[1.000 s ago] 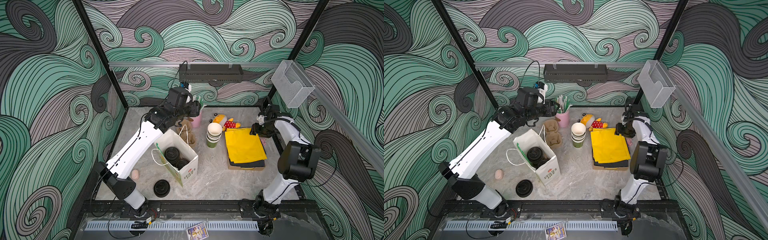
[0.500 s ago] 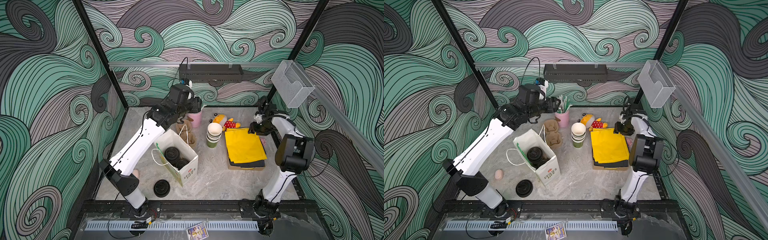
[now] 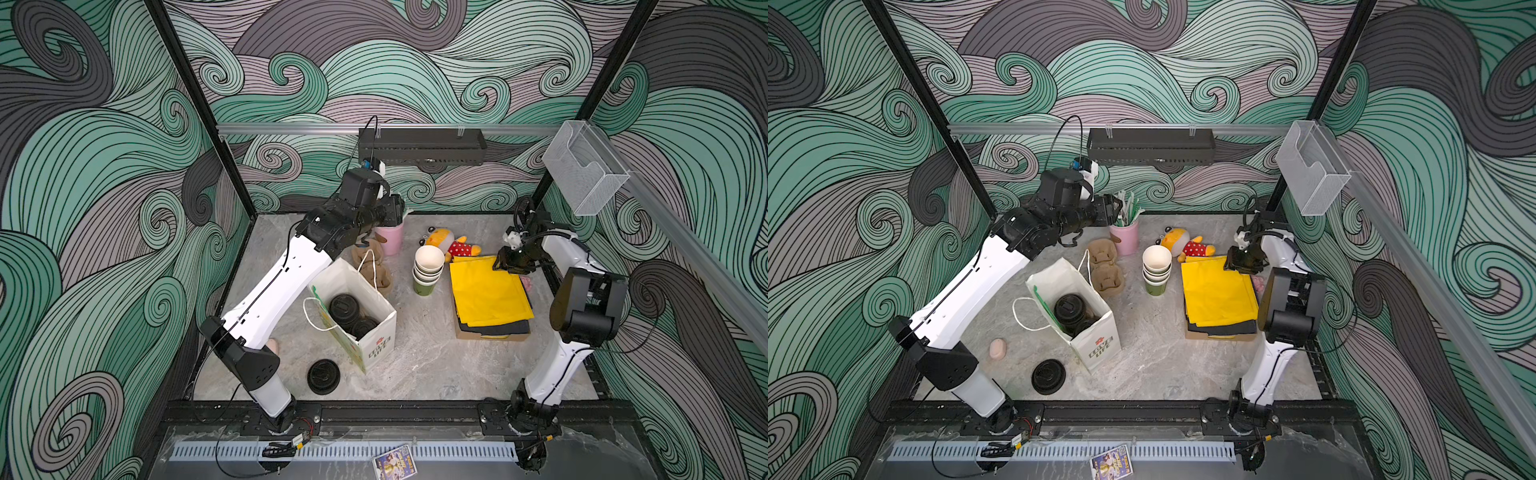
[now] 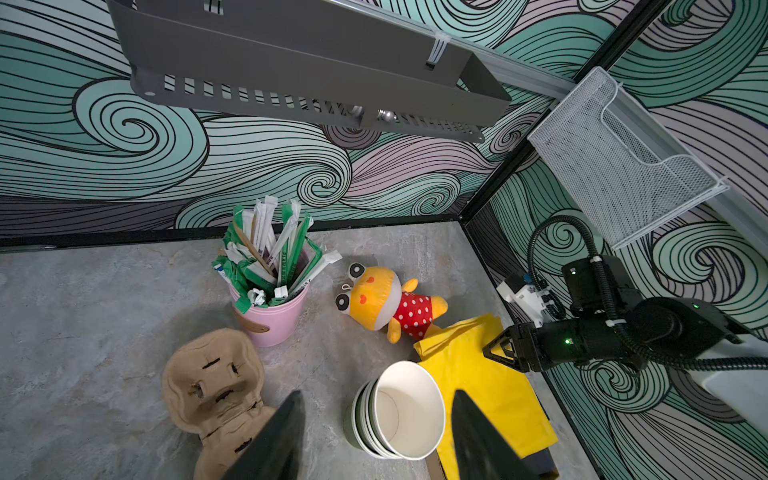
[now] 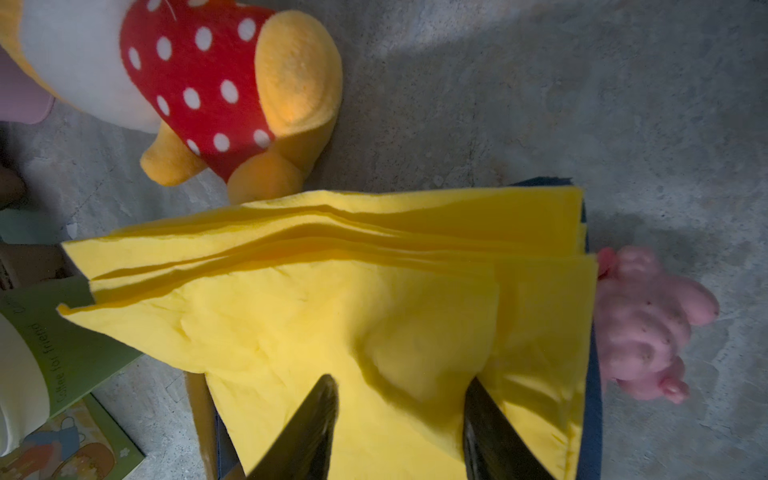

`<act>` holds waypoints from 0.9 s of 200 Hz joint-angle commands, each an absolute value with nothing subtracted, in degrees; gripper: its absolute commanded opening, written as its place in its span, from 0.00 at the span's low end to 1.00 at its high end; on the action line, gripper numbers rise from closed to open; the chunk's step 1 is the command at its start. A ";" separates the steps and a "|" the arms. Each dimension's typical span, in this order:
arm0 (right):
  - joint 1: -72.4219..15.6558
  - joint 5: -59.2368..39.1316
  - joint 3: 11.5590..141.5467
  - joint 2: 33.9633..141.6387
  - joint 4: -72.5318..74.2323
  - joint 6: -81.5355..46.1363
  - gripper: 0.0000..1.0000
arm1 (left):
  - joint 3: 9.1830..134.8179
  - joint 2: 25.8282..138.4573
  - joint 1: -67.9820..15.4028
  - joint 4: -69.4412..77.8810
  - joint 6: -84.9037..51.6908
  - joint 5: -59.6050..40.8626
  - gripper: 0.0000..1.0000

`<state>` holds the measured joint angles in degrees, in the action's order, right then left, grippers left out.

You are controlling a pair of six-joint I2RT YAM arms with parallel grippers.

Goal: Pack the takeout coffee

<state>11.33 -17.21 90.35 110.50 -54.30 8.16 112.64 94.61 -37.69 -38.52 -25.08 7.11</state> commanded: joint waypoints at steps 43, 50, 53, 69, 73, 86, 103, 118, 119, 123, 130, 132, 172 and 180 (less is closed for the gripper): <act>11.55 -18.46 88.51 108.61 -55.93 11.33 0.31 | 113.21 92.96 -37.81 -38.53 -25.47 8.04 0.58; 11.52 -18.54 88.55 108.13 -56.08 11.22 0.26 | 113.19 92.82 -37.87 -38.58 -25.51 8.21 0.59; 11.51 -18.54 88.51 107.95 -56.07 11.17 0.24 | 113.12 92.75 -37.88 -38.53 -25.51 8.26 0.59; 11.52 -18.73 88.35 106.22 -56.14 10.93 0.15 | 112.84 92.24 -37.83 -38.58 -25.45 8.69 0.58; 11.56 -18.72 88.33 105.72 -56.08 10.83 0.13 | 112.76 92.16 -37.86 -38.45 -25.41 8.83 0.58; 11.57 -18.90 87.85 103.92 -56.08 10.62 0.06 | 112.46 91.72 -37.83 -38.40 -25.12 9.27 0.58; 11.56 -19.17 87.11 101.08 -56.71 10.06 0.01 | 112.41 91.13 -37.88 -38.56 -24.17 10.02 0.58; 11.62 -19.01 86.07 97.73 -56.86 9.00 0.00 | 112.41 90.59 -37.87 -38.67 -23.01 10.46 0.58; 11.57 -19.09 85.97 97.47 -56.86 8.85 0.00 | 112.41 90.60 -37.87 -38.67 -22.93 10.50 0.58; 11.57 -19.12 85.69 96.54 -56.91 8.49 0.00 | 112.45 90.45 -37.96 -38.67 -22.51 10.54 0.59; 11.52 -19.22 85.21 94.81 -56.88 7.64 0.00 | 112.41 90.29 -37.97 -38.84 -21.73 10.48 0.58; 11.52 -19.24 85.11 94.32 -56.80 7.40 0.00 | 112.46 90.16 -37.99 -38.85 -21.50 10.42 0.58; 11.09 -23.76 84.02 84.72 -58.24 -1.07 0.00 | 112.69 89.52 -39.88 -37.87 -14.05 7.12 0.59; 10.64 -24.04 84.09 82.62 -59.17 -2.62 0.00 | 112.76 89.55 -40.67 -37.47 -12.06 5.89 0.59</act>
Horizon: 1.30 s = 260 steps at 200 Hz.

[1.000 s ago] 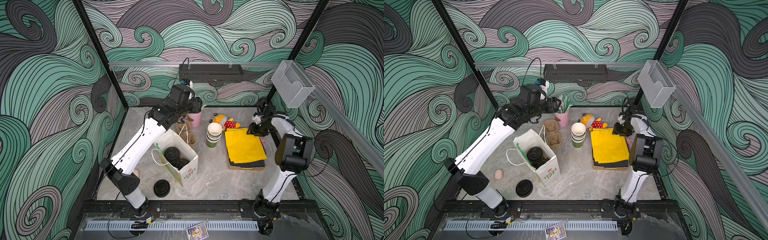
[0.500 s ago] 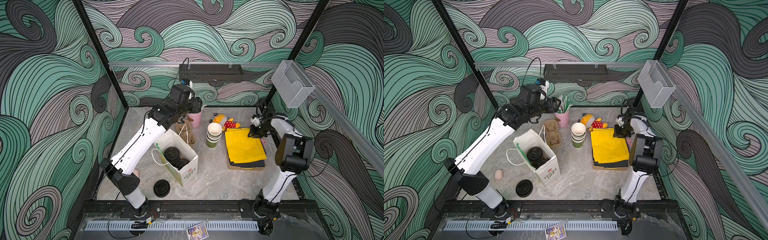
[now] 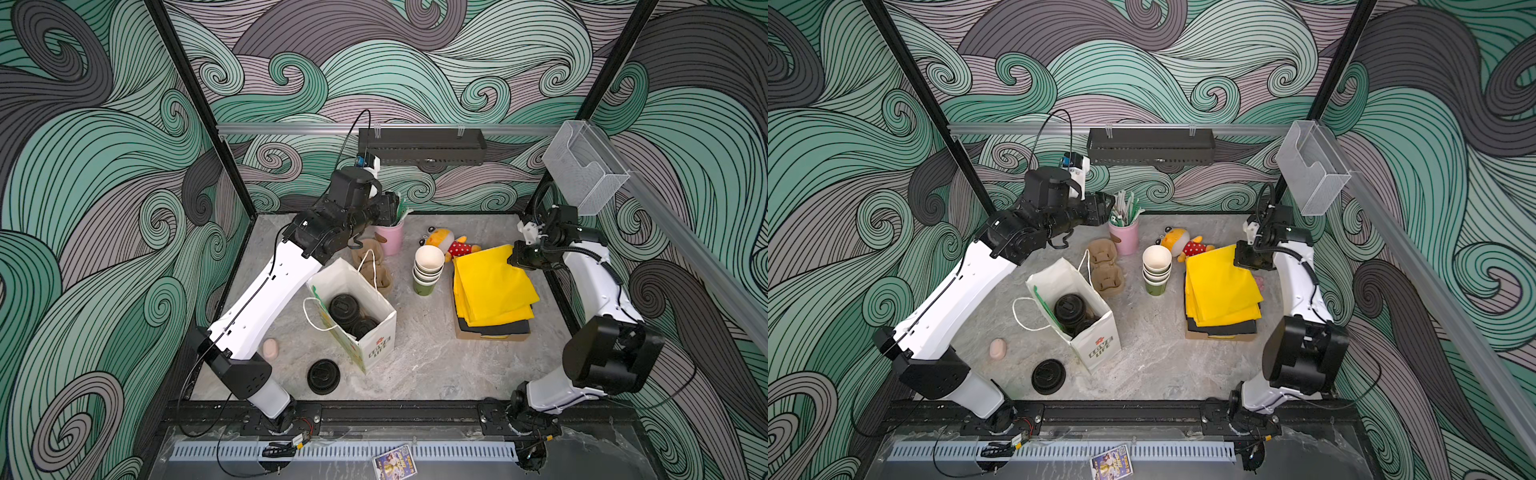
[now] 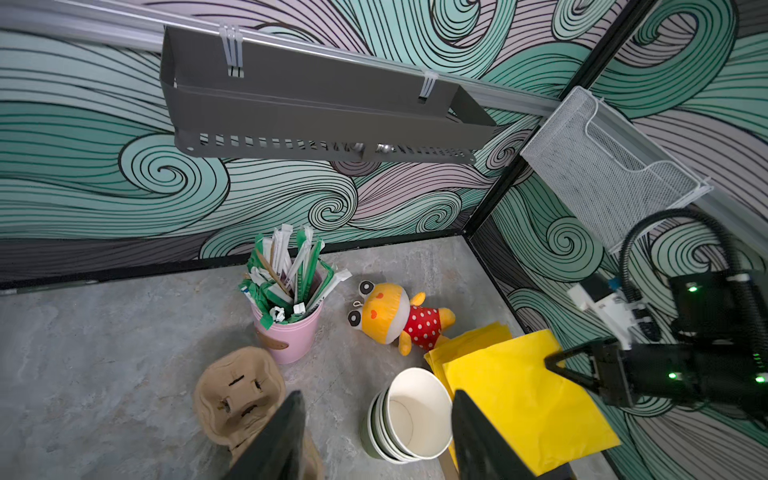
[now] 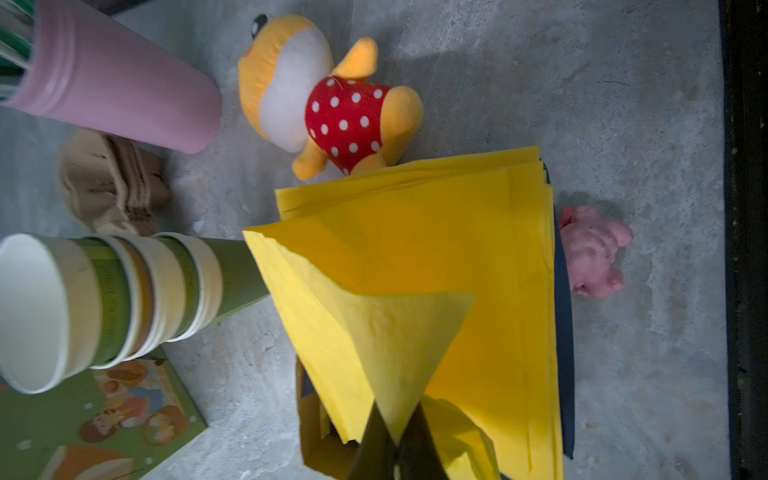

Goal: Pack the takeout coffee

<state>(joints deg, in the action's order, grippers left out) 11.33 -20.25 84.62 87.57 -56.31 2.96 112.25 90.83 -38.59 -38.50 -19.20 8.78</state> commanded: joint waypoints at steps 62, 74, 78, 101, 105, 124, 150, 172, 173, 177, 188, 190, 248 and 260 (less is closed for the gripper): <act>8.69 -26.56 85.03 66.29 -66.47 -15.91 0.00 | 112.03 92.19 -49.38 -35.28 -0.36 -5.40 0.62; 8.65 -26.47 84.30 64.29 -66.55 -16.91 0.00 | 110.90 92.78 -49.89 -34.46 -2.71 -6.14 0.63; 8.66 -25.96 84.05 63.95 -66.49 -16.96 0.00 | 110.56 92.95 -49.91 -34.33 -3.69 -6.34 0.63; 8.82 -23.79 78.86 63.58 -60.74 -16.03 0.00 | 108.09 93.12 -49.92 -33.71 -8.45 -5.73 0.64; 8.91 -23.75 77.88 64.03 -59.24 -15.62 0.00 | 107.41 92.94 -49.92 -33.46 -8.83 -5.51 0.64; 9.51 -22.68 74.75 67.79 -53.78 -12.15 0.00 | 105.75 92.54 -49.90 -32.98 -10.50 -4.55 0.64; 10.92 -21.42 74.39 75.39 -51.75 -5.04 0.00 | 104.01 91.73 -49.92 -32.30 -11.75 -2.84 0.64; 12.27 -18.93 74.57 81.55 -49.66 -1.29 0.00 | 102.42 91.31 -49.96 -31.05 -12.72 -1.37 0.64; 12.33 -18.87 74.55 81.78 -49.53 -1.17 0.00 | 102.36 91.23 -49.94 -31.04 -12.78 -1.35 0.64; 12.52 -18.40 74.66 82.88 -49.15 -0.85 0.02 | 102.23 91.26 -49.92 -30.95 -12.83 -1.16 0.64; 12.83 -16.27 75.20 85.47 -48.18 -0.37 0.26 | 102.13 91.53 -49.97 -30.78 -13.11 -0.81 0.64; 12.85 -15.67 75.40 85.92 -48.06 -0.33 0.32 | 102.19 91.55 -49.96 -30.81 -13.10 -0.80 0.64; 6.80 -3.98 80.11 84.92 -53.52 -3.02 0.74 | 103.01 91.03 -49.76 -33.61 -14.68 4.37 0.65; 2.34 -5.10 77.19 82.25 -53.83 -5.45 0.71 | 101.46 89.36 -49.83 -33.70 -16.17 6.99 0.65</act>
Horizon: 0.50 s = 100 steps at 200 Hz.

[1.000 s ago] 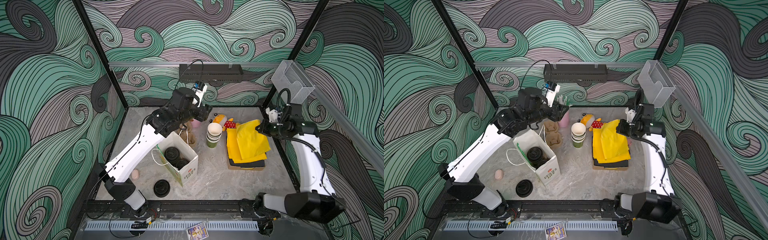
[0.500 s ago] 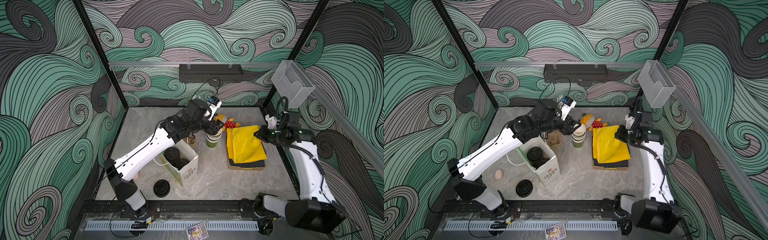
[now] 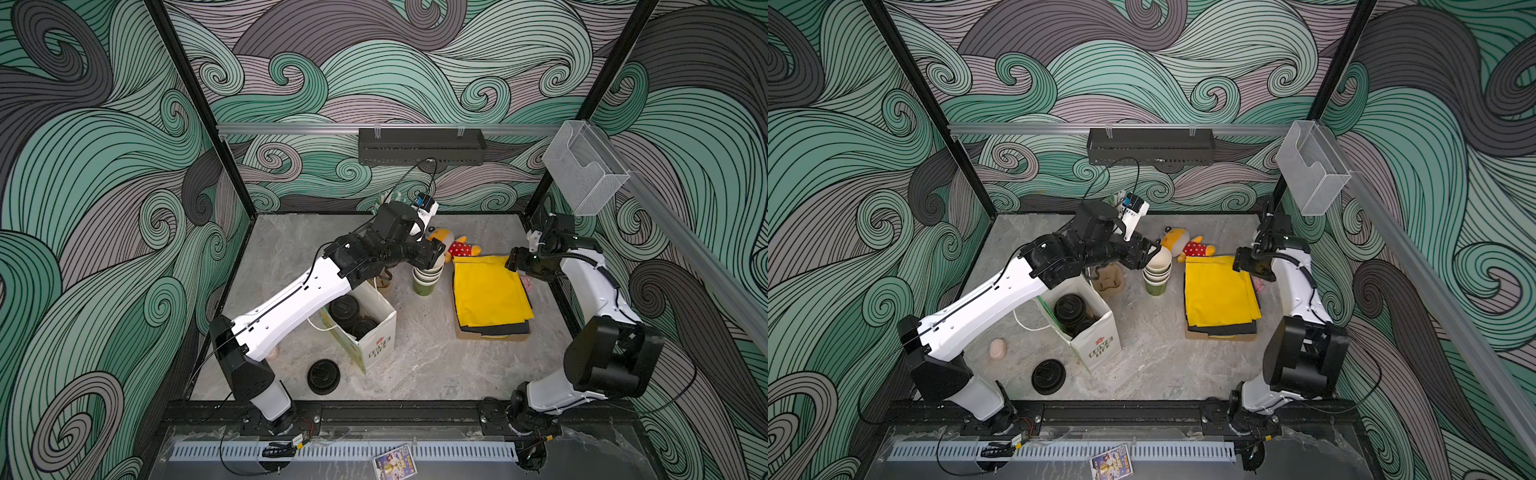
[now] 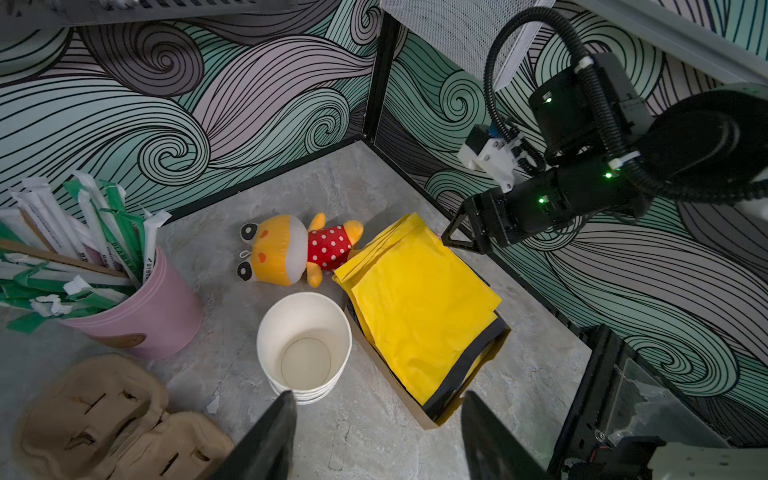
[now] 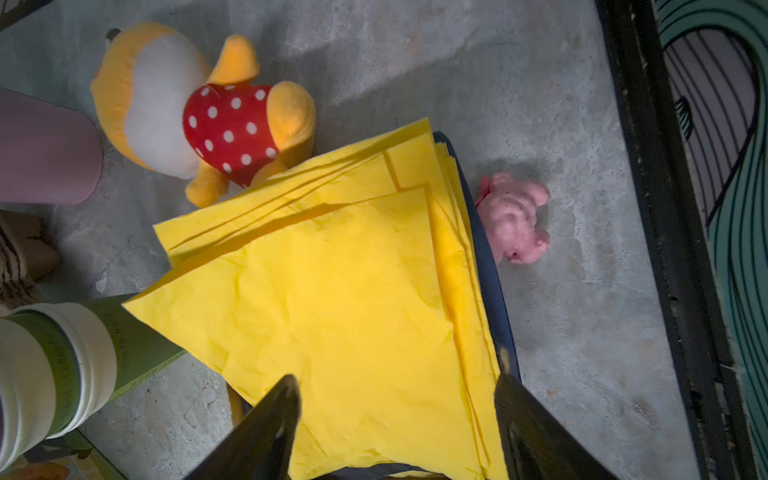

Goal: Pack the takeout coffee

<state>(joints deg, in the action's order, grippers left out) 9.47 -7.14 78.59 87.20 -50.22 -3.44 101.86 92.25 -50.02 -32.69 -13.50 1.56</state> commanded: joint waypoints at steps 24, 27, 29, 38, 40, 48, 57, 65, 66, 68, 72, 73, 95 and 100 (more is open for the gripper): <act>-6.65 -4.12 69.68 79.17 -49.39 -11.15 0.66 | 97.40 85.79 -49.66 -32.75 -19.11 11.04 0.65; -7.36 -3.80 69.30 79.25 -48.78 -11.98 0.65 | 97.02 85.42 -49.61 -32.72 -19.52 11.31 0.65; -7.88 -3.67 69.14 79.34 -48.27 -12.49 0.65 | 96.79 85.21 -49.54 -32.70 -19.64 11.51 0.65; -9.94 -2.80 69.46 80.82 -46.72 -14.80 0.65 | 95.89 84.44 -49.40 -32.68 -20.51 12.04 0.65; -10.40 -2.44 69.73 81.20 -46.53 -15.26 0.65 | 95.71 84.24 -49.37 -32.69 -20.57 12.11 0.65; -11.91 -1.03 70.92 82.96 -45.22 -16.70 0.65 | 95.01 83.75 -49.24 -32.57 -20.89 12.30 0.65; -12.77 -0.49 71.52 85.02 -42.58 -18.26 0.65 | 94.37 83.32 -49.09 -32.35 -21.07 12.31 0.65; -13.32 -0.13 71.63 87.02 -40.18 -19.69 0.63 | 93.97 82.98 -49.04 -32.21 -21.17 12.29 0.65; -13.34 -0.07 71.63 87.37 -39.91 -19.82 0.63 | 93.96 82.98 -49.04 -32.19 -21.13 12.30 0.65; -13.44 -0.10 71.67 87.96 -39.44 -20.03 0.63 | 93.89 82.90 -49.04 -32.17 -21.10 12.30 0.65; -13.57 -0.20 71.89 89.03 -38.65 -20.47 0.62 | 93.87 82.82 -48.97 -32.25 -21.09 12.30 0.65; -13.60 -0.19 71.98 89.30 -38.57 -20.52 0.62 | 93.87 82.76 -48.96 -32.21 -21.09 12.30 0.65; -14.62 -0.03 75.08 95.43 -37.71 -21.20 0.61 | 94.30 82.51 -48.86 -32.29 -20.77 12.91 0.65; -14.95 0.37 75.94 96.60 -37.80 -21.27 0.61 | 94.31 82.37 -48.87 -32.22 -20.74 13.04 0.65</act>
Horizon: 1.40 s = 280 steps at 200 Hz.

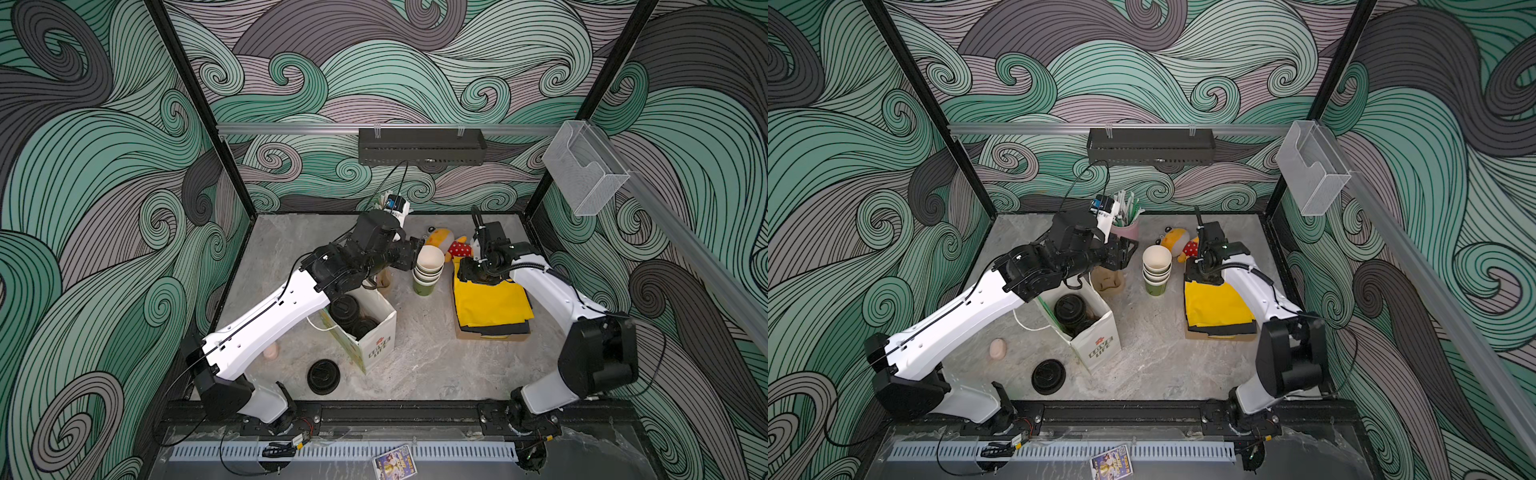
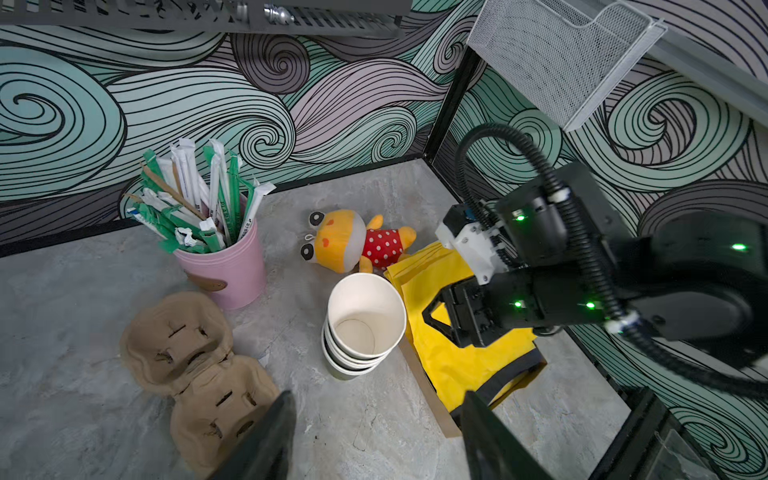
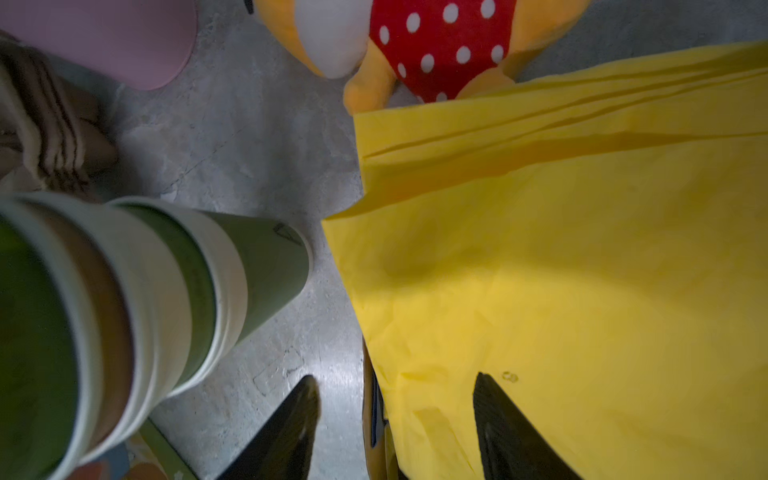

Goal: Pack the takeout coffee

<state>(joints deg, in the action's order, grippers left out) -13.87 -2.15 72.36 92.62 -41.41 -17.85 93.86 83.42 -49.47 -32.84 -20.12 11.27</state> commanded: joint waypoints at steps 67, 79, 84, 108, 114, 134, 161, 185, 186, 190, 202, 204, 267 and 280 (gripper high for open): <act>-19.51 13.10 84.91 105.16 -46.00 -22.20 0.52 | 93.87 81.78 -48.60 -32.26 -20.33 13.99 0.65; -20.07 15.03 85.30 105.50 -47.26 -22.84 0.49 | 93.78 81.82 -48.48 -32.34 -20.20 14.00 0.65; -20.35 15.68 85.47 105.64 -47.69 -23.14 0.48 | 93.71 81.85 -48.36 -32.34 -20.17 14.00 0.65; -21.06 16.26 85.80 106.41 -48.47 -23.98 0.46 | 93.43 81.82 -48.13 -32.09 -20.02 13.88 0.65; -21.16 16.33 86.02 106.71 -49.00 -24.22 0.45 | 93.43 81.83 -48.16 -32.08 -19.90 13.69 0.65; -21.50 17.27 87.07 107.38 -50.44 -24.86 0.43 | 93.68 81.80 -47.91 -31.97 -19.46 13.42 0.65; -21.53 18.62 86.92 107.26 -50.88 -25.46 0.41 | 93.78 81.82 -47.76 -31.91 -19.09 13.15 0.65; -21.54 19.16 87.21 107.06 -51.75 -25.92 0.35 | 93.87 81.83 -47.81 -31.76 -18.89 13.07 0.65; -21.54 19.16 87.20 106.97 -51.71 -25.92 0.34 | 93.87 81.78 -47.81 -31.74 -18.89 13.08 0.65; -21.53 19.17 87.11 106.83 -51.79 -25.93 0.33 | 93.86 81.80 -47.84 -31.80 -18.81 13.08 0.65; -21.53 19.17 86.93 106.29 -51.73 -26.02 0.28 | 93.79 81.83 -47.80 -31.83 -18.81 13.08 0.65; -21.53 19.16 86.92 106.29 -51.78 -26.02 0.28 | 93.78 81.83 -47.81 -31.82 -18.81 13.05 0.65; -21.55 18.90 86.92 105.67 -51.81 -26.37 0.00 | 93.87 79.89 -47.81 -31.77 -18.82 13.00 0.65; -21.45 18.31 86.72 104.57 -51.84 -26.37 0.00 | 94.11 80.02 -47.80 -31.72 -18.43 12.97 0.65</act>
<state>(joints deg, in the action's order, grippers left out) -21.32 18.00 85.80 106.83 -50.68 -25.41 93.47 80.71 -48.14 -32.21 -19.70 13.02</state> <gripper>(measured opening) 0.053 0.647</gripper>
